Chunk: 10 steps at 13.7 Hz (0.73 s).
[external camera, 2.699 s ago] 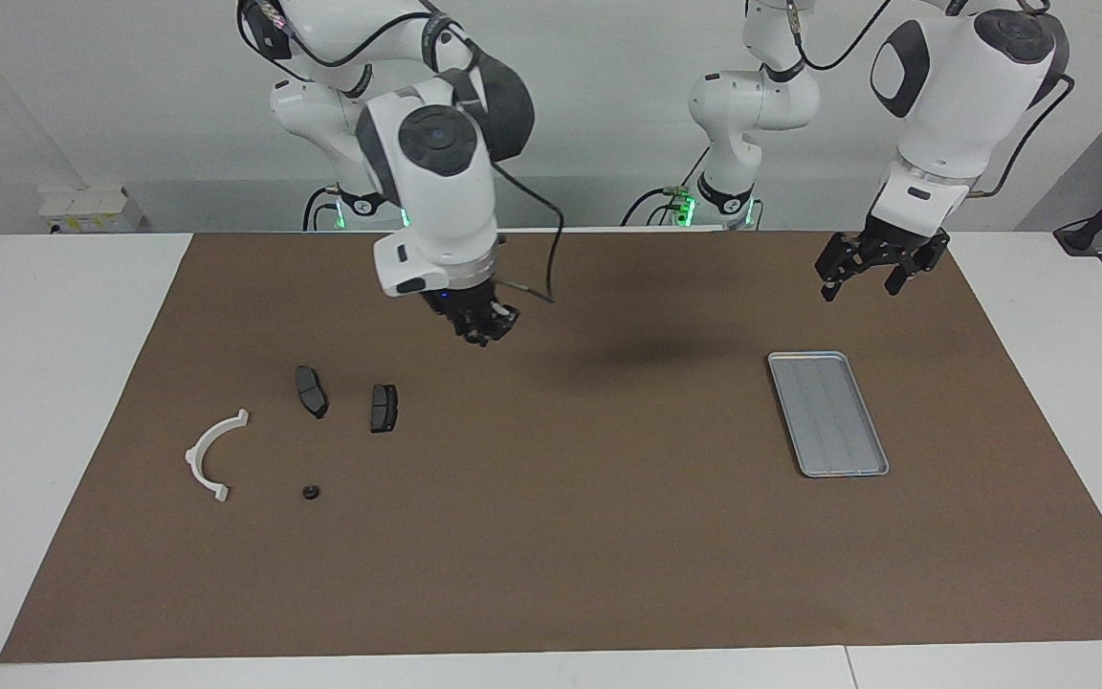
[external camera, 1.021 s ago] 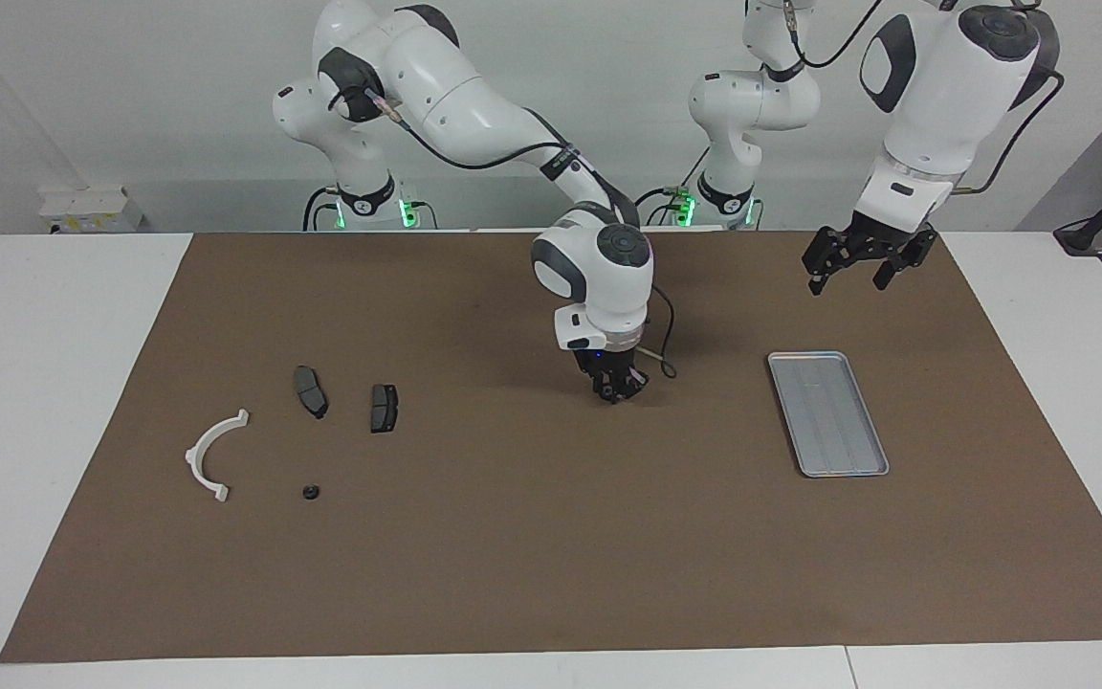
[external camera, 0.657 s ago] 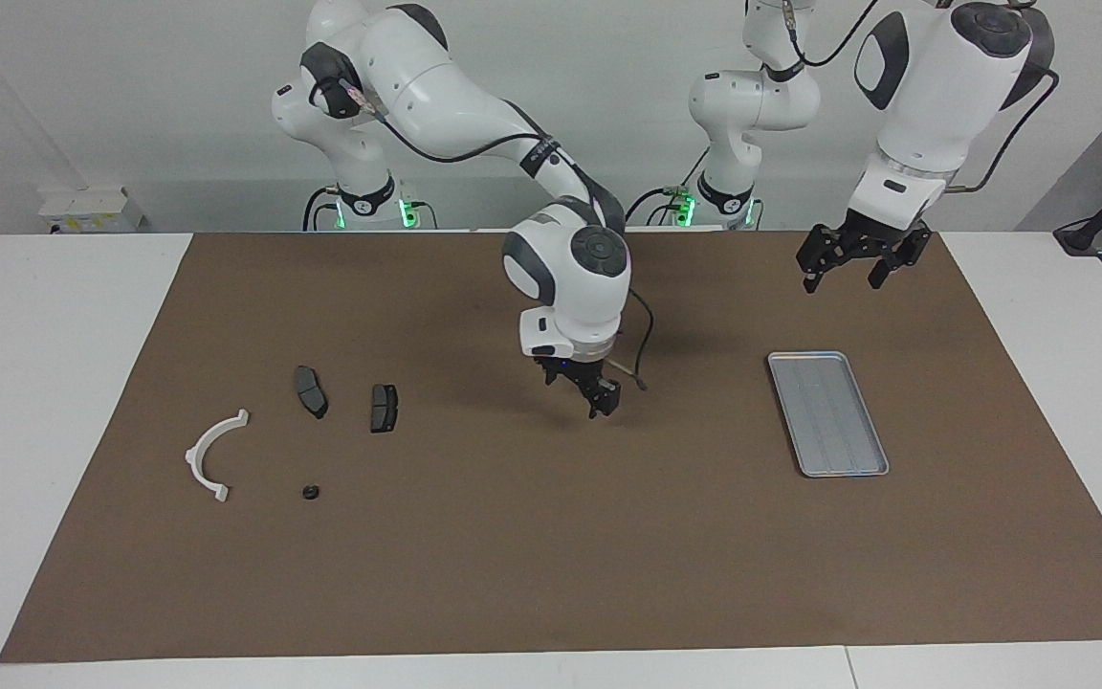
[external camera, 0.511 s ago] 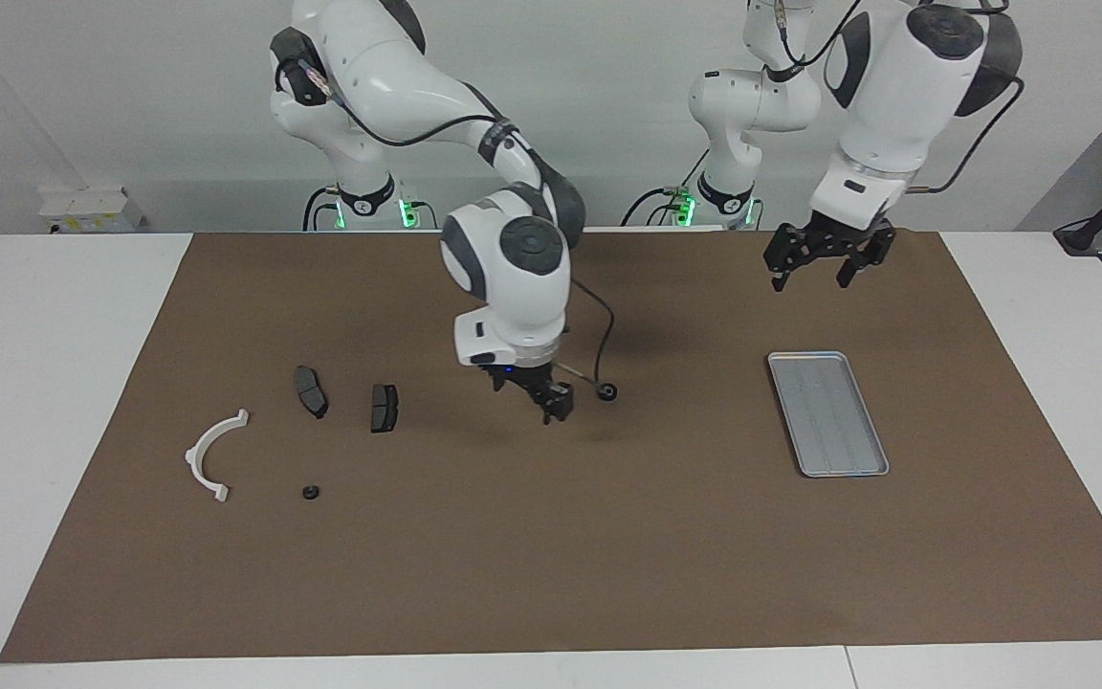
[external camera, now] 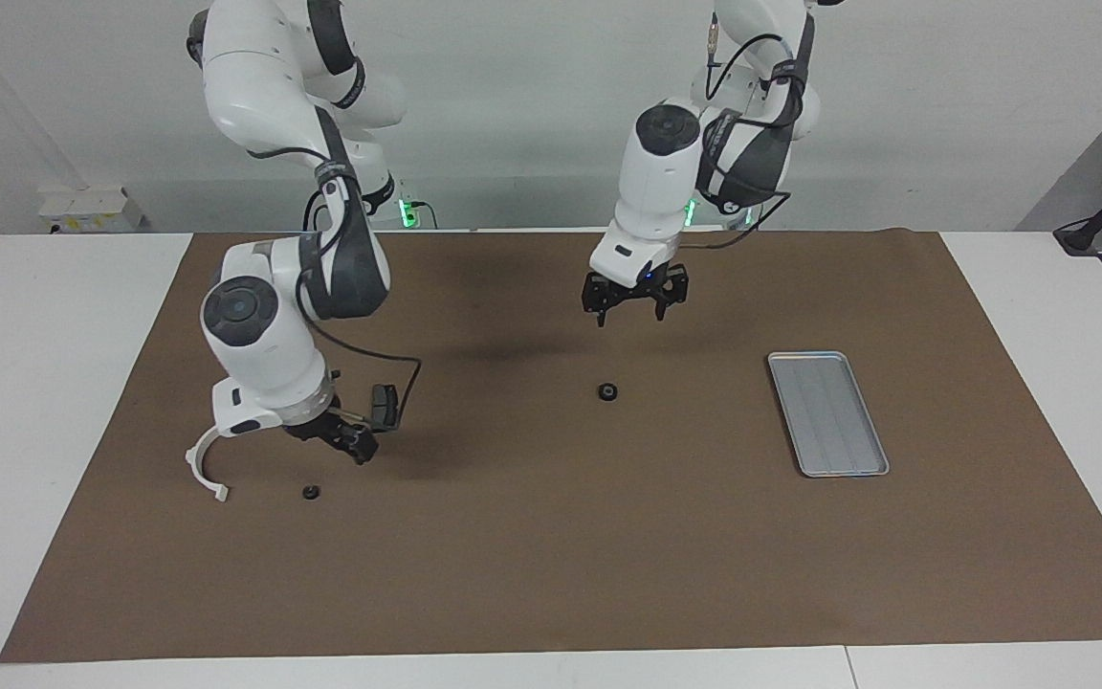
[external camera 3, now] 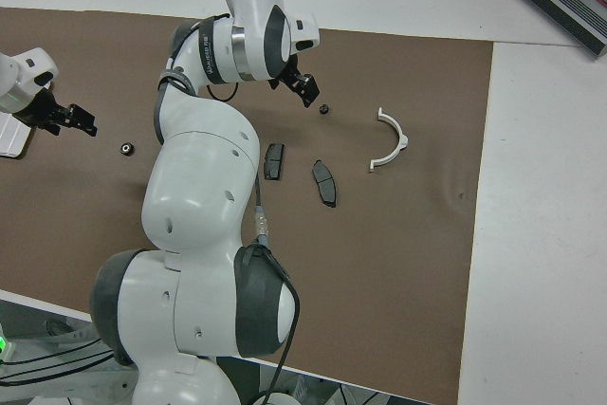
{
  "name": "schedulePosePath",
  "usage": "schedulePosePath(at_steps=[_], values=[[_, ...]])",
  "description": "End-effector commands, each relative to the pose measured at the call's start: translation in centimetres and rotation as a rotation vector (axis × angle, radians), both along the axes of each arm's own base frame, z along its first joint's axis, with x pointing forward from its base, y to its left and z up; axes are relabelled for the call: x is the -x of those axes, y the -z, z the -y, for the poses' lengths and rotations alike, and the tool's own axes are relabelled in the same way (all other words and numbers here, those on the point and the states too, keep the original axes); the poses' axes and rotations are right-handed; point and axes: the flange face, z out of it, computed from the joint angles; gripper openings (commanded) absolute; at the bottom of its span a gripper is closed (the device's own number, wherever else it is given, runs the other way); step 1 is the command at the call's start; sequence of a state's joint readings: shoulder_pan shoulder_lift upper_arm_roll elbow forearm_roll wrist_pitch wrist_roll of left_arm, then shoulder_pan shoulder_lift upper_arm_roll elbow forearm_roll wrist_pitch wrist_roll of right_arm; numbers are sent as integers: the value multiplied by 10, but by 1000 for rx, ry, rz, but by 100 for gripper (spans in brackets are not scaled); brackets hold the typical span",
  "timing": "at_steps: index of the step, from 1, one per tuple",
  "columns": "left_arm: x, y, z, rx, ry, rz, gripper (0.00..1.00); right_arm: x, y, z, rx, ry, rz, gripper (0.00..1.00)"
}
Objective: Pick bearing gear from pile to tray
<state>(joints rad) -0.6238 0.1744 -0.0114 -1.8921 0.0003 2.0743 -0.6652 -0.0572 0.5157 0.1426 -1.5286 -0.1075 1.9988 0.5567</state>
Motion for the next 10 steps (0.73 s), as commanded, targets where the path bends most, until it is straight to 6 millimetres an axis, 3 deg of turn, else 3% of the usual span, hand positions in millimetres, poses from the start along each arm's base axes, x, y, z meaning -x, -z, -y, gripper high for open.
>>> schedulePosePath(at_steps=[1, 4, 6, 10], values=[[-8, 51, 15, 11, -33, 14, 100, 4, 21, 3, 33, -31, 19, 100], [-14, 93, 17, 26, -29, 32, 100, 0, 43, 18, 34, -17, 44, 100], [-14, 103, 8, 33, -26, 42, 100, -4, 57, 29, 35, -19, 64, 100], [-10, 116, -7, 16, -22, 19, 100, -7, 71, 32, 35, -25, 83, 93]])
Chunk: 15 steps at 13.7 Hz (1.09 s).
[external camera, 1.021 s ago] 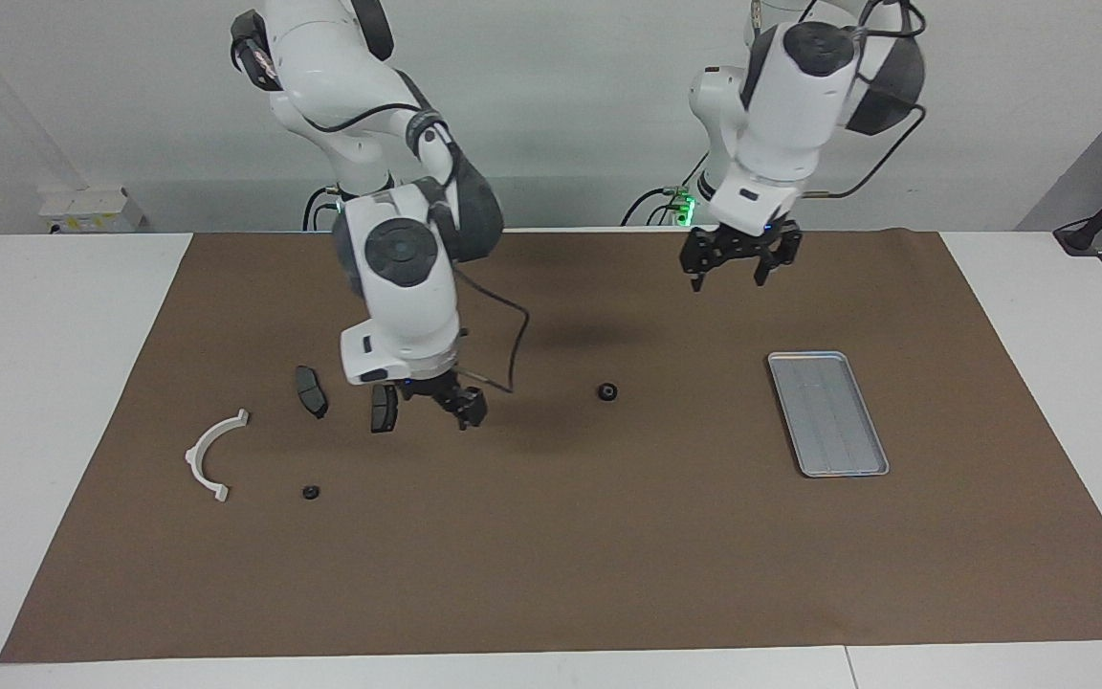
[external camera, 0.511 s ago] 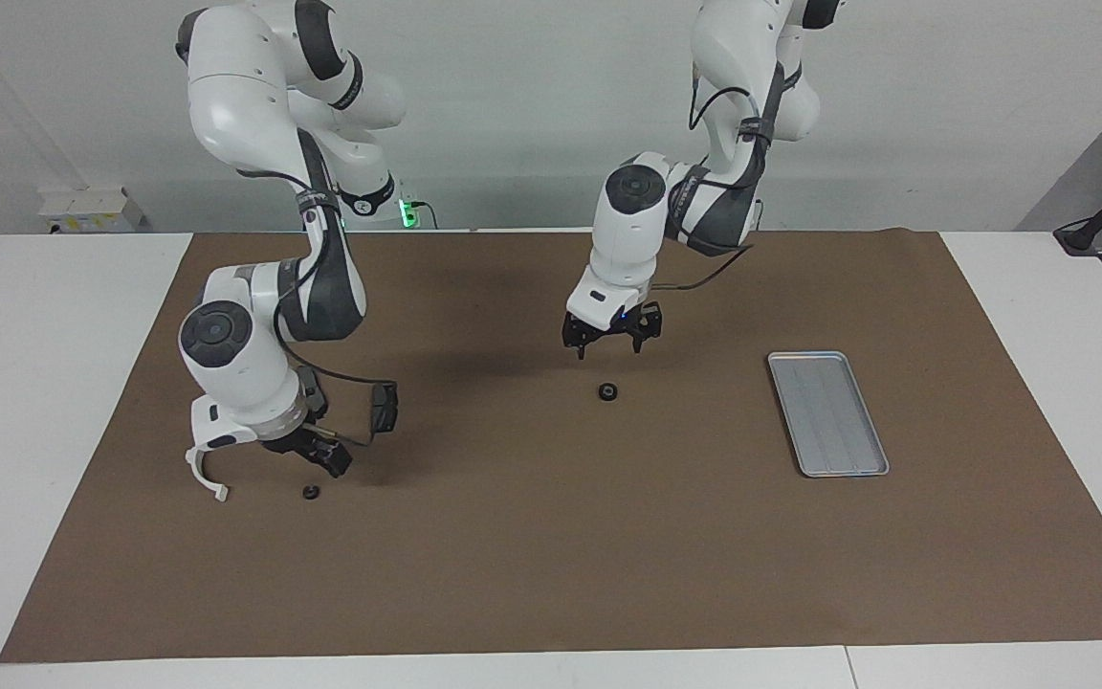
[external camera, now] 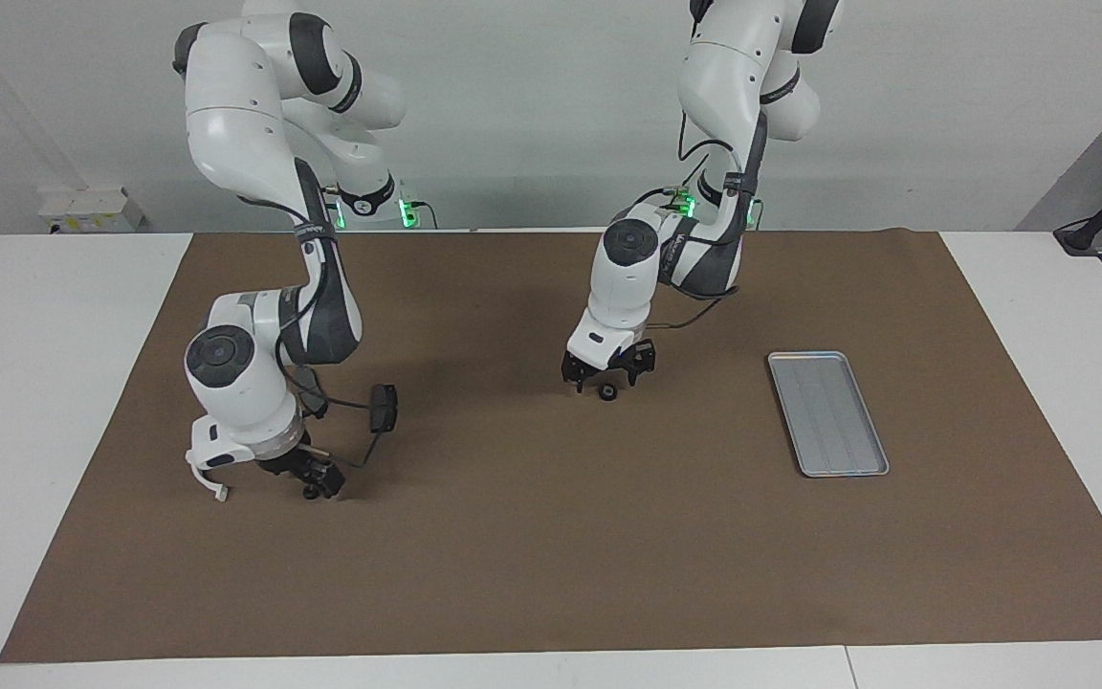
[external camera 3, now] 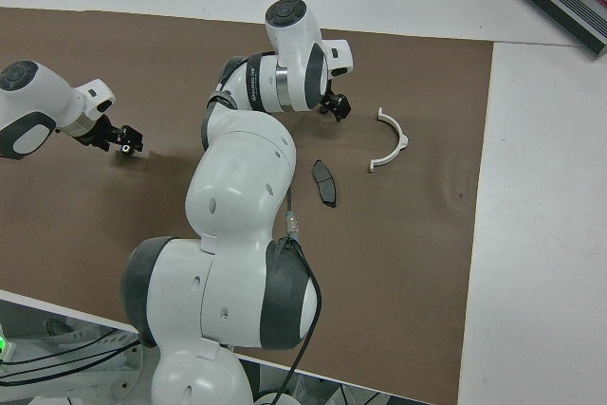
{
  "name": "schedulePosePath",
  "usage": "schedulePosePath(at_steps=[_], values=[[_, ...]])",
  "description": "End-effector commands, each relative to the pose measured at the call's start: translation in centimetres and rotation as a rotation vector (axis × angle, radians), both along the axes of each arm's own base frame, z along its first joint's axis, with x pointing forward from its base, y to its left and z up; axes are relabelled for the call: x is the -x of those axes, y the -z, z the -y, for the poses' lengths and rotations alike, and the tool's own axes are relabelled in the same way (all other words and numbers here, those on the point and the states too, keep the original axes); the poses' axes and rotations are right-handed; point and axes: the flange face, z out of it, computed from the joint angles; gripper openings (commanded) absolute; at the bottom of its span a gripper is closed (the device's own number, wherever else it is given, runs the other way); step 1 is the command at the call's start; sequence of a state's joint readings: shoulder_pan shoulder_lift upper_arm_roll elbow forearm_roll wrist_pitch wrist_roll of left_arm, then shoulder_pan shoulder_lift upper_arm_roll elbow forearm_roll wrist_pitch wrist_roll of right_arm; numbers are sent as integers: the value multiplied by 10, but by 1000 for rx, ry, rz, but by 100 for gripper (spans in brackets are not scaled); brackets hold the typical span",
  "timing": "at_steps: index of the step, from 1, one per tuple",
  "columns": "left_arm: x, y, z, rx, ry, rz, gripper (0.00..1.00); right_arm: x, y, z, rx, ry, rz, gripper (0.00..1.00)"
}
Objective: Pick bearing gear from pile to tray
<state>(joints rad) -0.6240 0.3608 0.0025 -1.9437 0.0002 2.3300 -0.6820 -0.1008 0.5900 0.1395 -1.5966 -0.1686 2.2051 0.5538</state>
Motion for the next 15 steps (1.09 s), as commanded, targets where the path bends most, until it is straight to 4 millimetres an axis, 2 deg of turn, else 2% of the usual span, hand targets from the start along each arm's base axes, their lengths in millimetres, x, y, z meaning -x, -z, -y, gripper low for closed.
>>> schedulePosePath(at_steps=[1, 2, 4, 5, 6, 7, 8, 9, 10, 12, 13, 14, 15], values=[[10, 3, -12, 7, 10, 3, 100, -2, 9, 1, 6, -22, 23, 92], [11, 4, -13, 10, 10, 9, 100, -2, 13, 0, 4, -23, 26, 91], [11, 4, -12, 17, 7, 19, 100, -3, 13, 0, 4, -21, 28, 78], [11, 5, -12, 19, 5, 21, 90, -3, 13, 0, 4, -23, 28, 68], [11, 5, -10, 22, 4, 25, 62, -3, 13, 0, 4, -23, 28, 57], [11, 4, -8, 27, -3, 28, 18, -3, 13, -1, 4, -24, 29, 48], [10, 3, -7, 37, -26, 27, 0, -3, 13, -1, 4, -24, 28, 36], [9, 0, -4, 49, -59, 27, 0, -3, 13, -1, 4, -24, 28, 22], [6, -3, -3, 54, -68, 33, 0, -3, 13, -1, 4, -26, 28, 1], [-7, -19, -4, 52, -71, 31, 0, -2, 14, -1, 4, -27, 26, 0], [-15, -38, -11, 41, -76, 19, 0, -2, 14, -1, 4, -27, 25, 0], [-30, -74, -35, 34, -73, 10, 0, -2, 14, -1, 5, -27, 20, 0], [-36, -104, -61, 21, -43, -14, 0, -2, 13, -2, 6, -27, 14, 0]])
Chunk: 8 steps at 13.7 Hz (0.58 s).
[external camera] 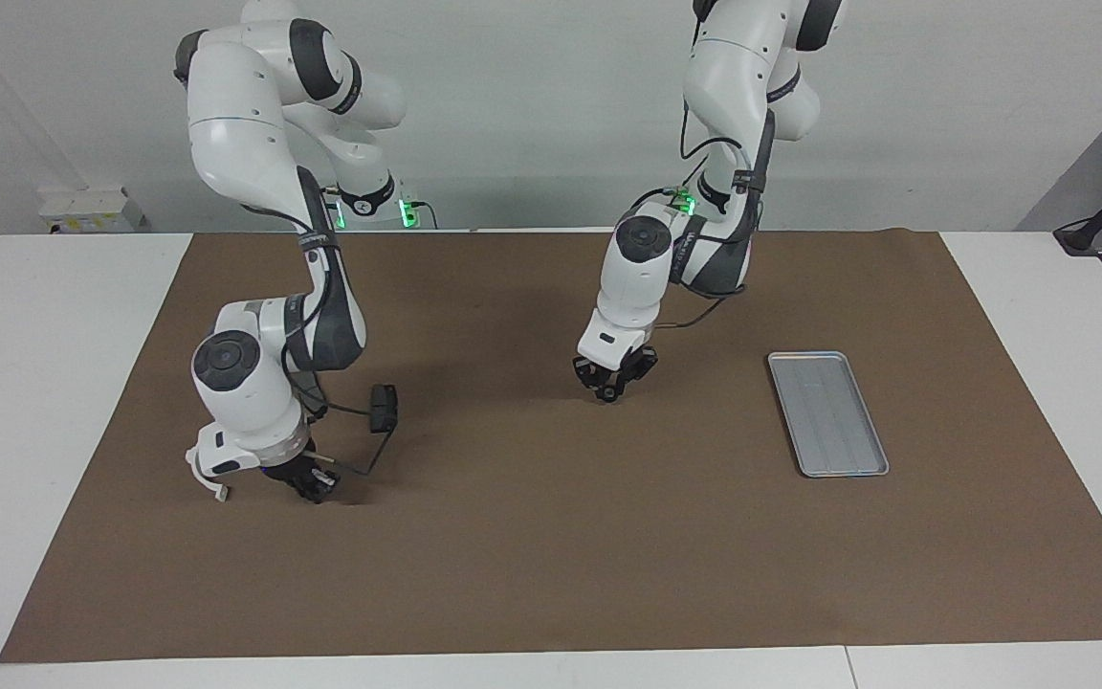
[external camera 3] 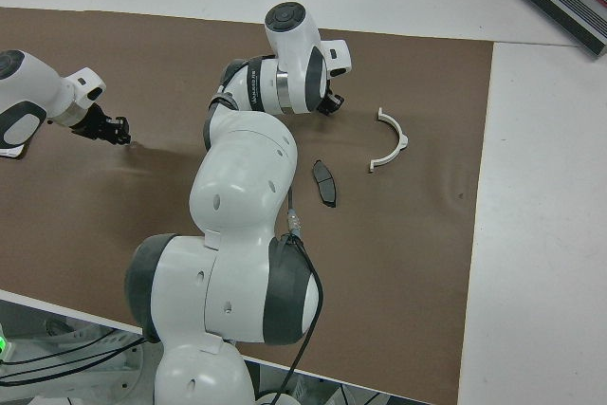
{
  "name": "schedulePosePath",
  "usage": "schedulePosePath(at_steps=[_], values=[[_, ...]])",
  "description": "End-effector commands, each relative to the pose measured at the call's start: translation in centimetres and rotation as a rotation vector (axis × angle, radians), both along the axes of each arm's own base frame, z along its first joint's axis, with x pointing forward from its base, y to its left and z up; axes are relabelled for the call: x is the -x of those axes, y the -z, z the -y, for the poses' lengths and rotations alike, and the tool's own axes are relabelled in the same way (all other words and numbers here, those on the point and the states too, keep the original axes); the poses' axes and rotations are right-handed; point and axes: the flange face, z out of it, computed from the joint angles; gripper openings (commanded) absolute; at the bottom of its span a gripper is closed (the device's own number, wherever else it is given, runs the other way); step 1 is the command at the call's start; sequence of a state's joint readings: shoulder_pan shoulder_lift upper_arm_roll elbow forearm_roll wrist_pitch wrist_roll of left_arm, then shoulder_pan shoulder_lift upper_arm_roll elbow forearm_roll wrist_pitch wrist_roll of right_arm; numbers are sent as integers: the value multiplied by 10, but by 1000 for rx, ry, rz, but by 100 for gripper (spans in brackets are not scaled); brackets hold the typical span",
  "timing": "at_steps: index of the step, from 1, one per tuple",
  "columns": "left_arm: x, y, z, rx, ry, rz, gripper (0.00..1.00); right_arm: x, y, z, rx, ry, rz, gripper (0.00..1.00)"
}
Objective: Pick bearing gear from pile to tray
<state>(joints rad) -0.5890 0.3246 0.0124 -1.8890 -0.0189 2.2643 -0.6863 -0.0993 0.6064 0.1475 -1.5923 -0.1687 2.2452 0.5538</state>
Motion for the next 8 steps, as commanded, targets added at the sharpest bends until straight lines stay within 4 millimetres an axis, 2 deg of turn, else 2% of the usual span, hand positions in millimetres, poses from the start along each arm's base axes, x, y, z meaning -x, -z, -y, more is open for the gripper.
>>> schedulePosePath(at_steps=[1, 2, 3, 4, 5, 6, 7, 8], values=[[-15, -100, -77, -7, 47, -38, 0, 3, 4, 3, 20, -20, -22, 0], [-17, -123, -113, -12, 82, -53, 0, 4, -2, 4, 25, -20, -43, 0], [-22, -135, -155, -17, 124, -73, 0, 4, -13, 0, 35, -24, -66, 0], [-28, -137, -193, -18, 177, -91, 0, 6, -31, -5, 41, -23, -110, 0], [-32, -132, -229, -14, 232, -96, 0, 9, -54, -15, 38, -26, -147, 0], [-29, -120, -270, -9, 275, -94, 0, 15, -86, -36, 35, -52, -167, 0], [-25, -105, -297, -7, 308, -55, 0, 24, -111, -55, 31, -68, -186, 0], [-18, -88, -312, -11, 319, -23, 0, 34, -136, -79, 14, -86, -199, 0]])
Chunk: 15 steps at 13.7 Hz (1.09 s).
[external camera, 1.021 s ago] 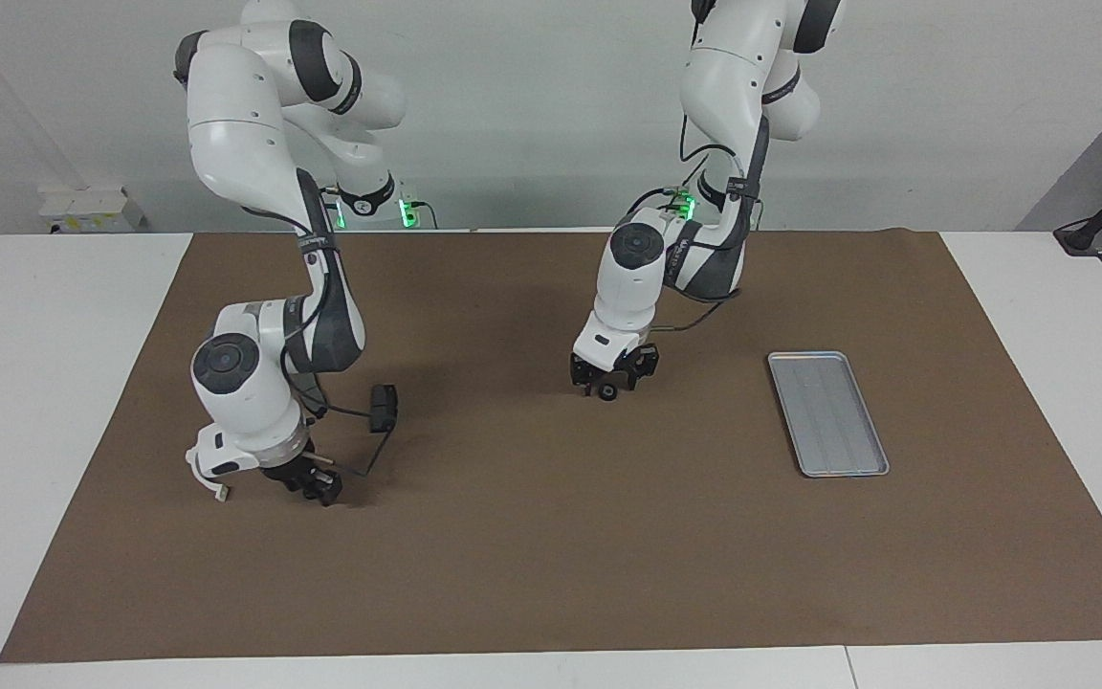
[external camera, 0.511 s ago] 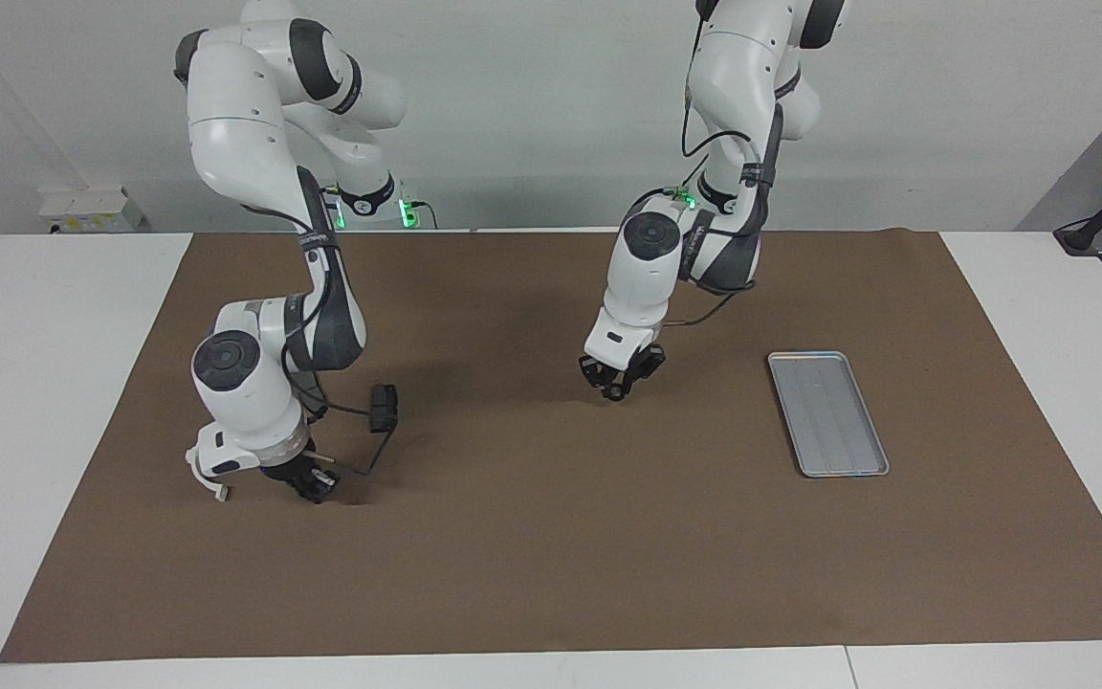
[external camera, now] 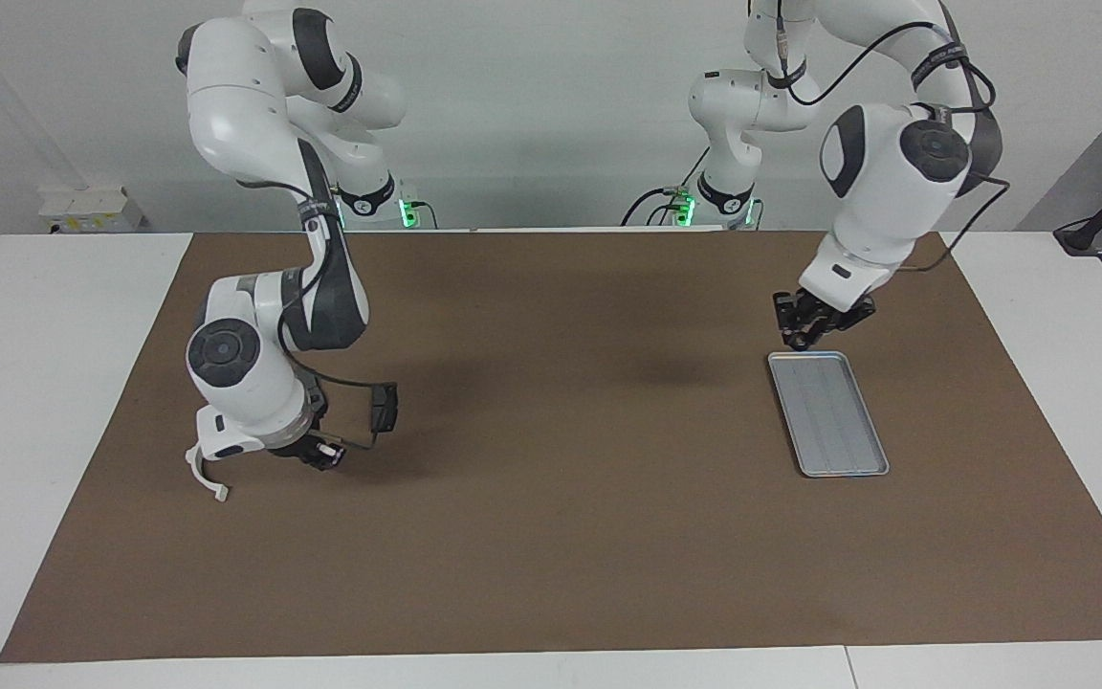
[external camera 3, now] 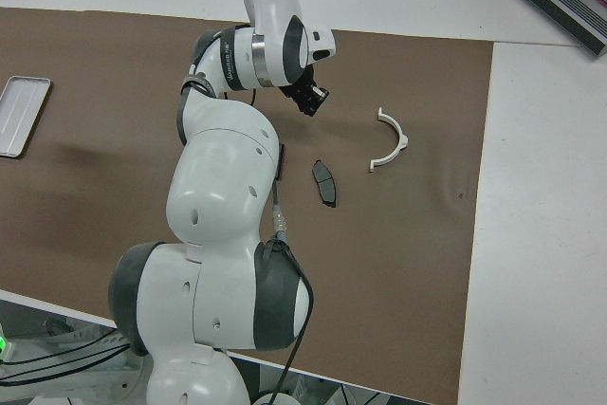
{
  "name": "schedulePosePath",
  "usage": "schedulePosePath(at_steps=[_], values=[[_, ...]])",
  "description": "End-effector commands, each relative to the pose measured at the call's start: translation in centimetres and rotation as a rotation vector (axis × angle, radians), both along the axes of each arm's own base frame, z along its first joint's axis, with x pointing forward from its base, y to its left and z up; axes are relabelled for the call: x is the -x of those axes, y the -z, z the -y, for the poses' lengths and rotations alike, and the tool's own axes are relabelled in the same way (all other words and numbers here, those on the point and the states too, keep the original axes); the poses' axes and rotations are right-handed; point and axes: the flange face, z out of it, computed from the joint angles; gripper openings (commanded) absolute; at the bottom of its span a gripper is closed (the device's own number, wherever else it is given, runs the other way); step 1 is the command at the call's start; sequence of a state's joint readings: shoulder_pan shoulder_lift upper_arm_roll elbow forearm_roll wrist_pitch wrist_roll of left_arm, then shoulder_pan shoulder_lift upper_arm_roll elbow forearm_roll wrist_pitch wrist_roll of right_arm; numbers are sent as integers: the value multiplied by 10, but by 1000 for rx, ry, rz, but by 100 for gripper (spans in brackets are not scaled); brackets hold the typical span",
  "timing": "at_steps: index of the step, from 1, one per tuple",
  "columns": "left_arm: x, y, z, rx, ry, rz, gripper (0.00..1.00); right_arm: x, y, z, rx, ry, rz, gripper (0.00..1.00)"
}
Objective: Pick bearing gear from pile to tray
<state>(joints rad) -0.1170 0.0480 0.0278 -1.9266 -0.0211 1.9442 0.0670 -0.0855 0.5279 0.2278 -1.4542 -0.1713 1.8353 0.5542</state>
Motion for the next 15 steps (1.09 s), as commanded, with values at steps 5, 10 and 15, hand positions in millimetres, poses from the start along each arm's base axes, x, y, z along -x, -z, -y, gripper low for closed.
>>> schedulePosePath(at_steps=[5, 10, 15], values=[[33, 99, -46, 12, 64, 58, 0, 85, -110, -208, -27, 172, 12, 0], [43, 121, -51, 11, 59, 44, 0, 134, -77, -333, -109, 395, 92, 0], [46, 142, -56, 10, 72, 31, 0, 150, 26, -389, -64, 410, 205, 0]])
